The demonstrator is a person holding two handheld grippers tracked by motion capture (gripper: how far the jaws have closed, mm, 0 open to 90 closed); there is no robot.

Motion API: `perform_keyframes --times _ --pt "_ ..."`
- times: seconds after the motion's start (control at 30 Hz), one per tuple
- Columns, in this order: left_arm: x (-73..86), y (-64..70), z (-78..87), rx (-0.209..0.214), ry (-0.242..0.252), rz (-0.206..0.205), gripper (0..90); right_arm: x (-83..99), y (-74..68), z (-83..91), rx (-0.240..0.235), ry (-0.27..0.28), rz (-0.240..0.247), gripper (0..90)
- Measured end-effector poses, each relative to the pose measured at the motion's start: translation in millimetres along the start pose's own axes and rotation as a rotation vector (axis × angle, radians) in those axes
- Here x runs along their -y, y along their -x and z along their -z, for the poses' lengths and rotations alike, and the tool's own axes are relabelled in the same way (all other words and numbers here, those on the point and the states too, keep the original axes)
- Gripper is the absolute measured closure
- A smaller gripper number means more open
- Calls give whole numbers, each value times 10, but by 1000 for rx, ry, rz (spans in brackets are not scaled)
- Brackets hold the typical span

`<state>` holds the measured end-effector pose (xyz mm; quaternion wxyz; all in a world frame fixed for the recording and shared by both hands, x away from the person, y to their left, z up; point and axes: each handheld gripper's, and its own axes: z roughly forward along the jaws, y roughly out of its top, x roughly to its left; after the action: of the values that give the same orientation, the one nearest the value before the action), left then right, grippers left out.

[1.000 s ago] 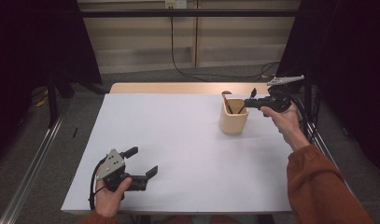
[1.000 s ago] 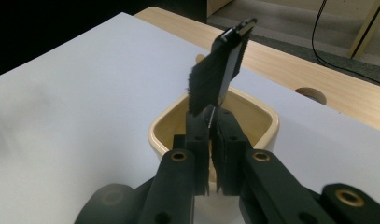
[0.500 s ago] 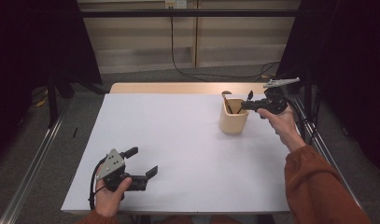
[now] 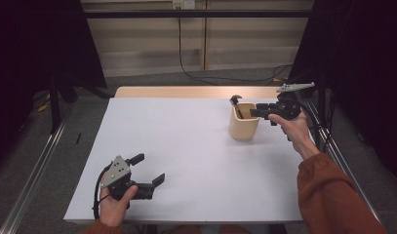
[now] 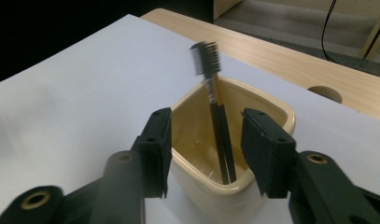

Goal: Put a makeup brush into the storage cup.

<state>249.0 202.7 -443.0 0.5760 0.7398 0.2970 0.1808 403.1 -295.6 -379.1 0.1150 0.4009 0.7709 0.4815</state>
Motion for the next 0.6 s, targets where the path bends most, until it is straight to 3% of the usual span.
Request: perform_keyframes --times 0.27,0.6 --pt "3 -5 -1 -1 5 7 24 42 -9 18 19 49 -5 252" --pt "-10 -29 5 -19 11 20 24 44 6 -6 36 80 -16 46"
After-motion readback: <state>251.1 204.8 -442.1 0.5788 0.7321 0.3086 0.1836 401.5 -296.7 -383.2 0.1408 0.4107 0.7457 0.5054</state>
